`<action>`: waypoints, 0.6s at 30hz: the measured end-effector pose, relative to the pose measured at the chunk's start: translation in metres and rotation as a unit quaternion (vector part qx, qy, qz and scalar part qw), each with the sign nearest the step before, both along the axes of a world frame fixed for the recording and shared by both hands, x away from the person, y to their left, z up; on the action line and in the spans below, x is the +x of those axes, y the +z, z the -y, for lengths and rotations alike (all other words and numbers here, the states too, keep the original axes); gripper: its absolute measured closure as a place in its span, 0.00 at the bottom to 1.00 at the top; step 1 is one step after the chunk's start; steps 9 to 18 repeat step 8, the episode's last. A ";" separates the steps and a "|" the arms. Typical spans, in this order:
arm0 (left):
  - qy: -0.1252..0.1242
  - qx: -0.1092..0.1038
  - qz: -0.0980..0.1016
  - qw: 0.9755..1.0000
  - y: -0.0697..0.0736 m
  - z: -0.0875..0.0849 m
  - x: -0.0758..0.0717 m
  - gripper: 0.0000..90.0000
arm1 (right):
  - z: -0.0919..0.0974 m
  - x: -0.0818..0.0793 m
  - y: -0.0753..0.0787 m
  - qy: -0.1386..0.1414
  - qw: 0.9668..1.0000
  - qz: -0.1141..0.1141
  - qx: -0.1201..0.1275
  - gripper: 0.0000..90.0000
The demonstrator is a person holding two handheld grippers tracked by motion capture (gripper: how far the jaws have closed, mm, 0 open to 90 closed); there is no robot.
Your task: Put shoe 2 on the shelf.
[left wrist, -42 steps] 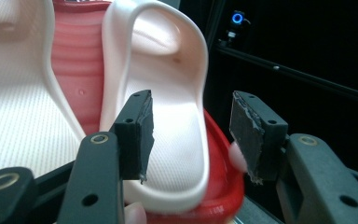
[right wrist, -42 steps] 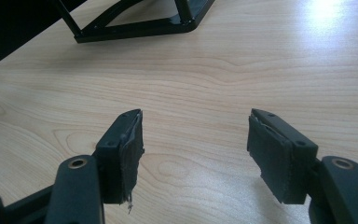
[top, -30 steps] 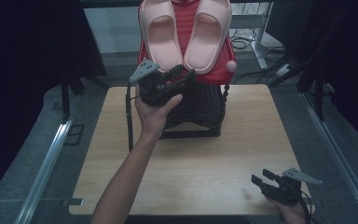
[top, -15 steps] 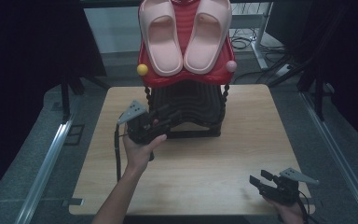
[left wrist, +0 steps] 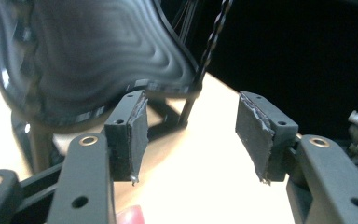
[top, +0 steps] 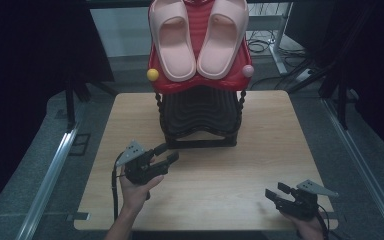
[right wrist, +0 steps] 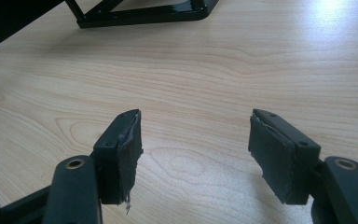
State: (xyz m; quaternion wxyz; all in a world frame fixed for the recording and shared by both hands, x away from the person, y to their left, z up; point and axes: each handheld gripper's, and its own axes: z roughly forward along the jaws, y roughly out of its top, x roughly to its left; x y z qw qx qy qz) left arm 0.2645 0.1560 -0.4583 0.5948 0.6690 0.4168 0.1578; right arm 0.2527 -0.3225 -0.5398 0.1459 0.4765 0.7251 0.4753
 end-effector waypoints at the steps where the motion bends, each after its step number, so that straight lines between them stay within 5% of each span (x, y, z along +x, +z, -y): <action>1: 0.001 0.003 -0.002 1.000 -0.004 -0.002 -0.002 0.48 | 0.000 0.000 0.000 -0.001 1.000 -0.001 0.000 0.38; 8: 0.005 0.006 -0.009 1.000 -0.019 -0.009 -0.005 0.47 | -0.003 0.002 -0.001 0.001 1.000 -0.003 -0.003 0.38; 18: 0.005 0.006 -0.009 1.000 -0.019 -0.009 -0.005 0.47 | -0.003 0.002 -0.001 0.001 1.000 -0.003 -0.003 0.38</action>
